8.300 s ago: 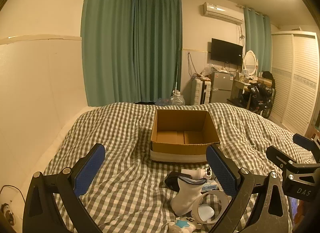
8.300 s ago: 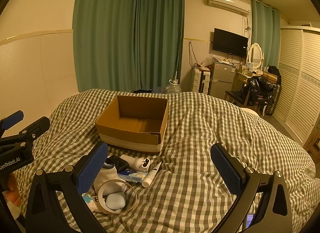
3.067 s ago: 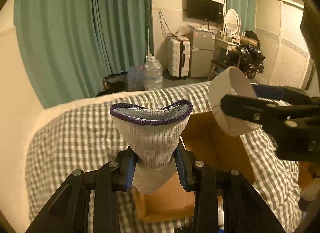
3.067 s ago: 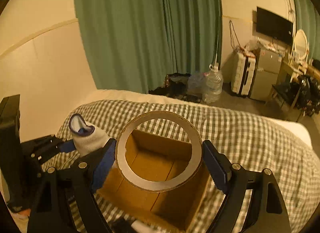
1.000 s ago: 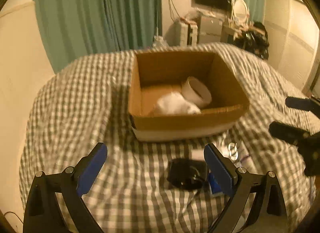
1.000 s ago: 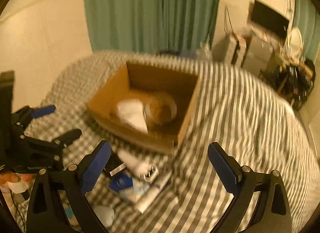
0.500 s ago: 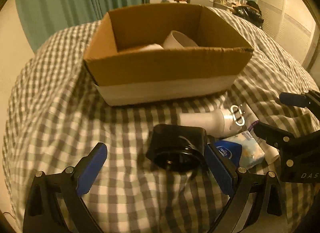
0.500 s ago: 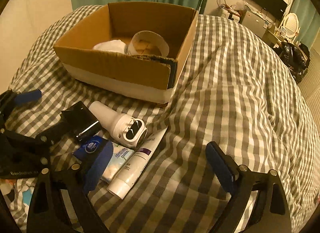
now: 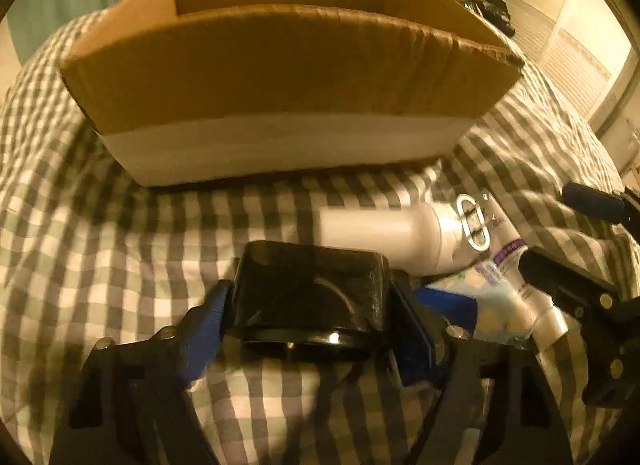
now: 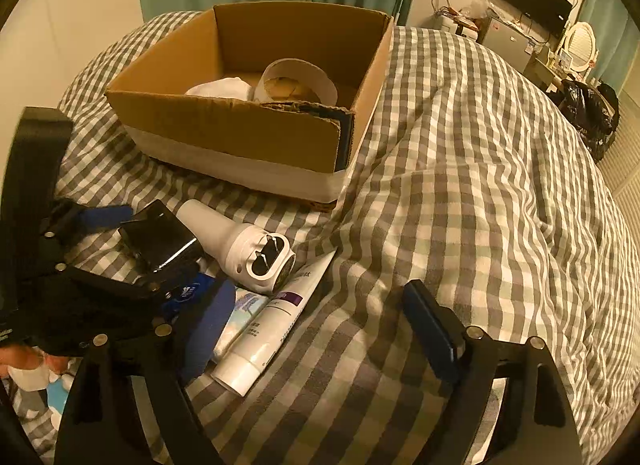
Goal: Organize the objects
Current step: 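Grasp the white hair dryer with the right tool while the left tool holds the mask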
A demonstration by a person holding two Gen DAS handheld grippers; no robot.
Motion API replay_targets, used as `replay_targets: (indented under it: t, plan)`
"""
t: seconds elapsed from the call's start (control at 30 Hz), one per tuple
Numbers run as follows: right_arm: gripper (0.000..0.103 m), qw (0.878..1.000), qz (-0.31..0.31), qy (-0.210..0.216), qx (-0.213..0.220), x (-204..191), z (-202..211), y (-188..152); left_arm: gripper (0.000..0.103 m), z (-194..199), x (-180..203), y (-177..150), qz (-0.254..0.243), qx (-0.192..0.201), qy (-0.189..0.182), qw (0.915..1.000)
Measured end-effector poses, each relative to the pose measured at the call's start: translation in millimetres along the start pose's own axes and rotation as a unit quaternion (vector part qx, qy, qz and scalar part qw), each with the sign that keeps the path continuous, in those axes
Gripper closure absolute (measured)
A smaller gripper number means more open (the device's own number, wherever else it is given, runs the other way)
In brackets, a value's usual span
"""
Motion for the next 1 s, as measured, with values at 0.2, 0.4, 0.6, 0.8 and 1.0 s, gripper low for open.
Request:
replay_targets:
  t: [0.2,0.4,0.6,0.8,1.0]
  plan:
    - [0.02,1.0,0.013,0.008,0.002,-6,1,2,0.024,17,1,-4,-0.013,0.024,0.033,0.9991]
    - [0.02,0.999,0.037,0.021,0.0,-17,0,7,0.024,55,-21,-2,-0.013,0.071,0.096,0.9928]
    - [0.02,0.996,0.079,0.034,-0.007,-36,-10,23,0.024,71,-54,4,0.021,0.08,0.125,0.9887]
    - [0.02,0.989,0.125,0.055,-0.049,-57,-45,33,0.024,72,-77,2,0.059,0.072,0.115,0.989]
    - [0.028,0.984,0.127,0.069,-0.107,-64,-75,24,0.024,66,-78,1,0.065,0.066,0.106,0.99]
Point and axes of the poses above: each gripper's, at about its wrist camera, not at the fingertips, and z roughly against the way its jaws point, x to its right, y to its top, the point moved 9 cm from there along -z, roughly the way its jaws point
